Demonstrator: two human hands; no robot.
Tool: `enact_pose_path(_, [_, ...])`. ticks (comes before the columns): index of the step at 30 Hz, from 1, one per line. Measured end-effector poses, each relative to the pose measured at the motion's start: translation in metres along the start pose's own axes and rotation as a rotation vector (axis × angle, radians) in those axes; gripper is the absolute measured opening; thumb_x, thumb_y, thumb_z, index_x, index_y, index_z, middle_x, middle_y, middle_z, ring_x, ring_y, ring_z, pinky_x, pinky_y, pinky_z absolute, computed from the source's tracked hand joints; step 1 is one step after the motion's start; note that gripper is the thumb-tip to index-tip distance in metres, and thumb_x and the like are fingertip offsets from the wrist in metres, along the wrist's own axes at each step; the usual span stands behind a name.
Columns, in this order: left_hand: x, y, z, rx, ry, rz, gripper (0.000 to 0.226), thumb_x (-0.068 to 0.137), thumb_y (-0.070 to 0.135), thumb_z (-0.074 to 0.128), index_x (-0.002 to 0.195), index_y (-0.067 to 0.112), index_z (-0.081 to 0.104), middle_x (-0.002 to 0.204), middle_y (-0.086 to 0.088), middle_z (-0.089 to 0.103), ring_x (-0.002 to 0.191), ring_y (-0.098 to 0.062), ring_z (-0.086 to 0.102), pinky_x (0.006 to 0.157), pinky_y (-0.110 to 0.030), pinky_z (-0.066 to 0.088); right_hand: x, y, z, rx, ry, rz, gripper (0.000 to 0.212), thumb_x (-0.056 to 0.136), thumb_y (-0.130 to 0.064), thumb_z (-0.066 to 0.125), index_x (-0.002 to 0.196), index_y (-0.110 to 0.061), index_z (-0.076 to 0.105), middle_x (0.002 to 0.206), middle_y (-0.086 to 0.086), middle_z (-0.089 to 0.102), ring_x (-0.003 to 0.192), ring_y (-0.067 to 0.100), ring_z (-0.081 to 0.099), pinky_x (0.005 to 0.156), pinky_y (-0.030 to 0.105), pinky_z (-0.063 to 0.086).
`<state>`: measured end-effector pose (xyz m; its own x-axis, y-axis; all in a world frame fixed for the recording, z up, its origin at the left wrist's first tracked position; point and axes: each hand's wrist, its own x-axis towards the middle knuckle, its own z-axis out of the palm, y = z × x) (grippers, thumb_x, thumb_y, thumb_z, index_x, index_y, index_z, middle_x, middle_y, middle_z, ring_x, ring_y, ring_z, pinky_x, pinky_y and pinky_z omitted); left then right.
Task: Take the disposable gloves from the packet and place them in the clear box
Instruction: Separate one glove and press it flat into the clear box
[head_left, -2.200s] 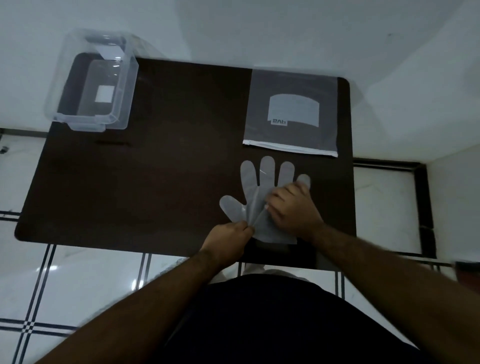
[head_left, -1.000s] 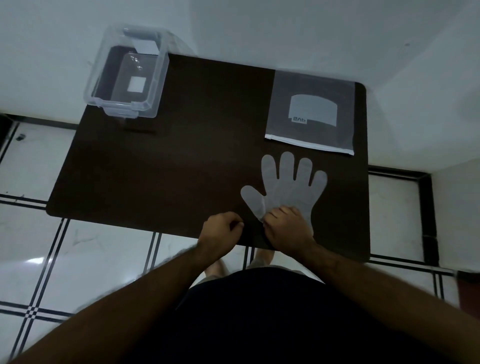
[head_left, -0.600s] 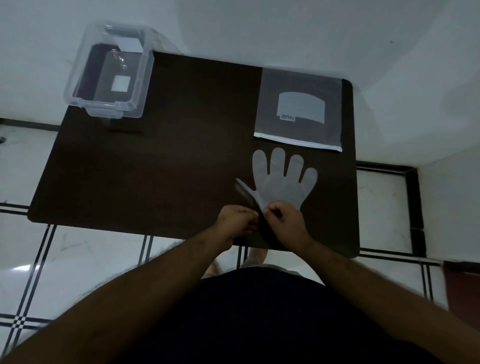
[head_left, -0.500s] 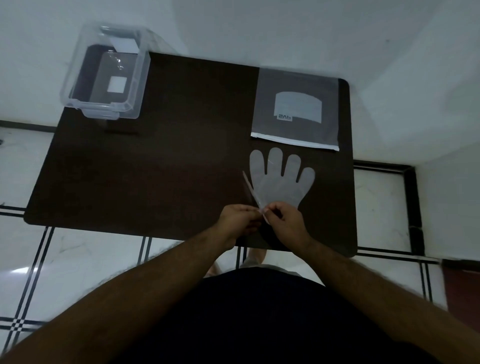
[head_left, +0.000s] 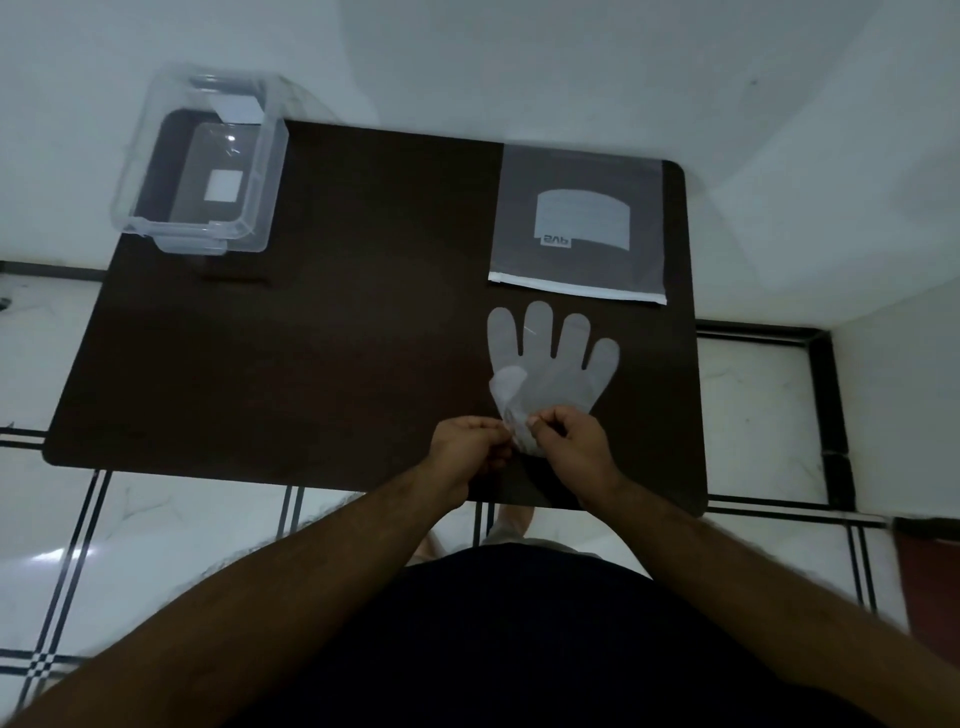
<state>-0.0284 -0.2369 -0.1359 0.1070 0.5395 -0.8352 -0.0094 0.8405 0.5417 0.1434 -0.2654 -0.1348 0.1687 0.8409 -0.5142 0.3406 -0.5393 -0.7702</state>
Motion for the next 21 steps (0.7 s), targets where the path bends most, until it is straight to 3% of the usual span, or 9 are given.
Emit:
enact_pose_path(6, [-0.001,-0.005,-0.013,0.069,0.057,-0.059,0.014,0.099,0.016,0.075,0.104,0.003,0.078,0.098,-0.016,0.081,0.085,-0.026,0.077,0.08,-0.037,0.067,0.002,-0.001,-0.01,-0.005,0.0,0.025,0.014,0.104,-0.025,0.065,0.096,-0.015,0.071,0.104,0.006,0.07,0.099,0.026,0.069,0.092,0.057,0.061])
enact_pose_path(9, [-0.008,-0.009,-0.022,0.274,0.118,-0.06,0.023,0.103,0.029,0.072,0.097,0.007,0.079,0.09,-0.011,0.081,0.084,-0.026,0.08,0.078,-0.039,0.068,0.002,-0.004,-0.017,-0.038,-0.009,-0.001,0.013,0.104,-0.024,0.064,0.098,-0.016,0.071,0.105,0.004,0.071,0.099,0.023,0.069,0.093,0.054,0.062])
enact_pose_path(12, [-0.016,-0.011,-0.032,0.801,0.185,0.352,0.02,0.105,0.038,0.064,0.093,0.026,0.074,0.088,0.005,0.075,0.082,-0.009,0.073,0.076,-0.032,0.062,0.002,-0.008,-0.023,-0.07,-0.038,-0.025,0.013,0.105,-0.023,0.064,0.098,-0.014,0.071,0.105,0.005,0.071,0.1,0.023,0.07,0.092,0.049,0.062])
enact_pose_path(15, [-0.023,0.002,-0.029,1.231,0.028,0.789,0.022,0.108,0.035,0.056,0.123,0.028,0.071,0.118,0.006,0.068,0.109,-0.01,0.06,0.096,-0.032,0.051,0.0,-0.01,-0.026,-0.095,-0.057,-0.025,0.012,0.106,-0.023,0.063,0.101,-0.014,0.07,0.107,0.004,0.07,0.101,0.023,0.069,0.092,0.046,0.062])
enact_pose_path(18, [-0.016,0.012,-0.017,1.564,-0.151,0.854,0.039,0.107,0.039,0.059,0.145,0.029,0.059,0.14,0.002,0.061,0.126,-0.019,0.058,0.107,-0.04,0.05,-0.002,-0.01,-0.027,-0.106,-0.05,-0.052,0.013,0.106,-0.023,0.062,0.101,-0.014,0.07,0.105,0.004,0.071,0.098,0.021,0.07,0.092,0.047,0.062])
enact_pose_path(21, [-0.005,0.01,-0.01,1.572,-0.051,0.729,0.035,0.104,0.039,0.062,0.137,0.028,0.058,0.139,0.0,0.062,0.115,-0.02,0.066,0.098,-0.041,0.058,-0.004,-0.012,-0.029,-0.099,-0.051,-0.06,0.013,0.106,-0.022,0.062,0.1,-0.014,0.07,0.105,0.004,0.071,0.099,0.021,0.07,0.093,0.047,0.062])
